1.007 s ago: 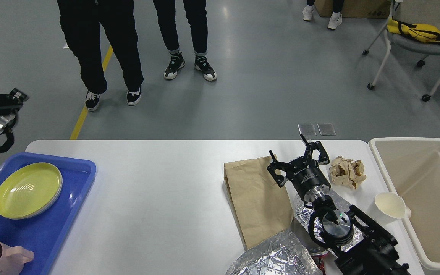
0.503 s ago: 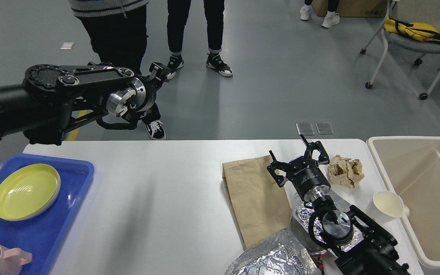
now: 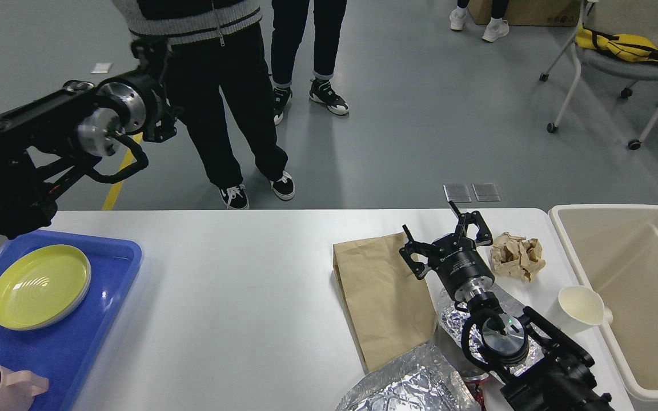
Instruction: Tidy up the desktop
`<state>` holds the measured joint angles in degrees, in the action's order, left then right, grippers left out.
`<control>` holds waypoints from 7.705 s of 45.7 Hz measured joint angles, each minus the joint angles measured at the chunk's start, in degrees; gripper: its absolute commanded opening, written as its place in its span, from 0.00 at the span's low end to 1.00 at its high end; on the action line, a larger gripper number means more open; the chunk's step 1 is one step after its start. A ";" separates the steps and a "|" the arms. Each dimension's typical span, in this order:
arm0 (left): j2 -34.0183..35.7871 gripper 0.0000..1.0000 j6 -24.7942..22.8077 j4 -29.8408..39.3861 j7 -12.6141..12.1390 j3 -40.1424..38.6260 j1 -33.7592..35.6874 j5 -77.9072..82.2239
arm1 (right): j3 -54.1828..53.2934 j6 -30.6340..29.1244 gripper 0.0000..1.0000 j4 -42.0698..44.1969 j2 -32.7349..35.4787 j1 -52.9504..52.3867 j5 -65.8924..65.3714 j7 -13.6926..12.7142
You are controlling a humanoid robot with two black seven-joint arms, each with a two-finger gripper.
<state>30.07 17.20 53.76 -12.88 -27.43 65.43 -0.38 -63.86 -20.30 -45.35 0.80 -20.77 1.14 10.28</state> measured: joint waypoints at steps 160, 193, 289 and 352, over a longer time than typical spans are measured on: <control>-34.71 0.97 -38.47 -16.01 22.88 -37.17 -34.03 8.11 | -0.12 0.00 1.00 0.18 0.05 -0.15 -0.03 0.00; -21.33 0.97 -41.21 -23.74 24.44 -44.00 -32.15 7.92 | -0.15 0.00 1.00 0.10 0.09 -0.05 0.01 0.00; -19.26 0.97 -53.15 -24.58 31.00 -47.97 -38.95 1.25 | -3.28 1.23 1.00 3.07 6.94 -9.76 0.18 -0.71; -19.27 0.97 -53.15 -24.57 30.98 -47.98 -38.93 1.25 | -3.17 1.23 1.00 6.68 11.92 -12.10 0.18 -0.71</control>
<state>10.80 -35.95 29.18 18.10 -75.41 26.49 0.88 -67.03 -19.07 -38.67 12.72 -32.86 1.32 9.58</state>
